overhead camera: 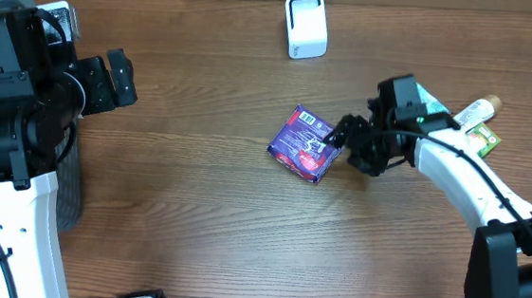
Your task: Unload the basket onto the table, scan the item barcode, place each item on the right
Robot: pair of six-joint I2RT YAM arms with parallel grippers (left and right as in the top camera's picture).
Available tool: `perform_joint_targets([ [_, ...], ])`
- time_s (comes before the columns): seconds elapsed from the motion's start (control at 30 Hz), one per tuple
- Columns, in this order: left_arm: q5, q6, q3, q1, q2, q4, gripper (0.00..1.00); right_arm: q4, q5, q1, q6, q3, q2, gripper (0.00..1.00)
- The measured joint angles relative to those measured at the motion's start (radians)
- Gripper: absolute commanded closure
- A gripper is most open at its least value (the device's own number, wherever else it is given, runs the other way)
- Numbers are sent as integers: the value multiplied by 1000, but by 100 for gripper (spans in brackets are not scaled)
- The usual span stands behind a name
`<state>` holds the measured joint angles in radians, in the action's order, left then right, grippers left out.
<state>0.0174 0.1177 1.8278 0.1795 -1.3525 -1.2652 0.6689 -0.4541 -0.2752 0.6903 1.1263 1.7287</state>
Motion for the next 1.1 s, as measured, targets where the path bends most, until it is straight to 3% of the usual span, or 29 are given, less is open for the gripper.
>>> perform_joint_targets([
  [0.37,0,0,0,0,0,0,0,-403,42,-79,199,-249,0,43],
  [0.73,0,0,0,0,0,0,0,-649,121,-102,279,-298,58,45],
  [0.93,0,0,0,0,0,0,0,-671,143,-106,280,-298,65,72],
  [1.1,0,0,0,0,0,0,0,-674,128,-105,278,-298,65,77],
])
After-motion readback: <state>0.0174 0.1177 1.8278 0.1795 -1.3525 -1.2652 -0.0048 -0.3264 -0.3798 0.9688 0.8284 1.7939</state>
